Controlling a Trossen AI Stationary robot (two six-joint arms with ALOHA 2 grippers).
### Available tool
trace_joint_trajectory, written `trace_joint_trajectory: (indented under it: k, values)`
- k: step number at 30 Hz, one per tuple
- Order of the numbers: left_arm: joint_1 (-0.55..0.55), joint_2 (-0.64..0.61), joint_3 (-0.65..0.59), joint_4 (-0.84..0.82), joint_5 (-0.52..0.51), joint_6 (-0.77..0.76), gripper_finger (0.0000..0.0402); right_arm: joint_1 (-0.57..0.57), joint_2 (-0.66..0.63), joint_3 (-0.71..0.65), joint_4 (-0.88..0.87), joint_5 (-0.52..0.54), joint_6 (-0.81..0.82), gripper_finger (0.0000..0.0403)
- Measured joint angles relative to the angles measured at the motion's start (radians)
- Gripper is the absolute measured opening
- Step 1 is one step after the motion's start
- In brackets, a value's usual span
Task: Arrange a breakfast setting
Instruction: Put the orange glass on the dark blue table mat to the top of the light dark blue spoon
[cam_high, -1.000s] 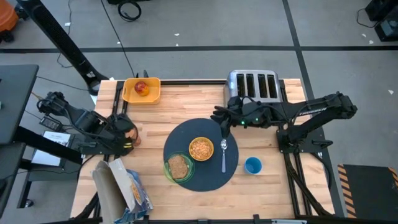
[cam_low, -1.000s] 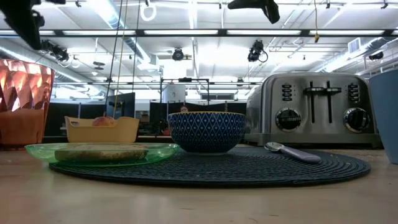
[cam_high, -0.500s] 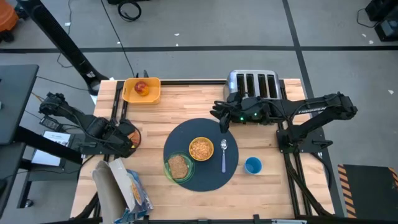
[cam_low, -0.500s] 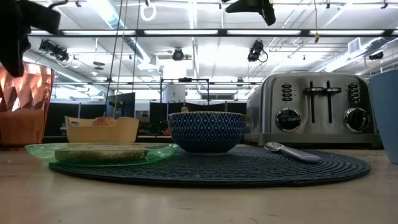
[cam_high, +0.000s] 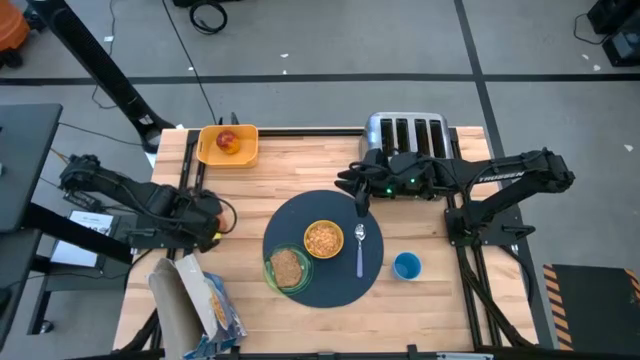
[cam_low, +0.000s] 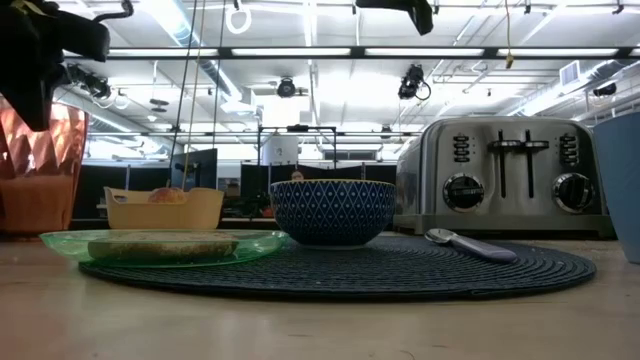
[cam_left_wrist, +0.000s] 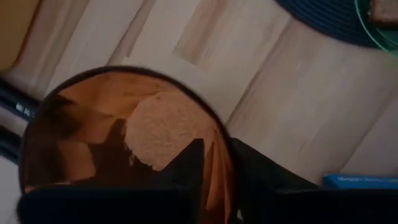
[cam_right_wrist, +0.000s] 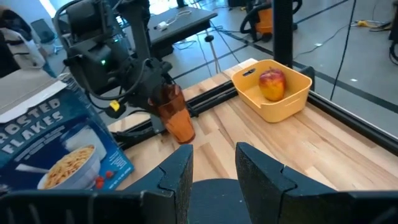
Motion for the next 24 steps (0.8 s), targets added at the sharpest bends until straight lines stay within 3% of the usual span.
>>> trace_joint_trajectory:
  k: [7, 18, 24]
  values:
    - [0.058, 0.0, 0.0, 0.013, 0.031, 0.152, 0.0015, 0.0, 0.0, 0.0, 0.0, -0.053, -0.035, 0.0129]
    - [0.158, 0.011, 0.05, 0.11, 0.051, 0.351, 0.0014, 0.0, -0.012, 0.0, -0.005, -0.099, -0.098, 0.0129]
    - [0.255, 0.116, 0.164, 0.125, 0.05, 0.566, 0.0014, 0.001, -0.052, 0.0, -0.055, -0.131, -0.126, 0.0129]
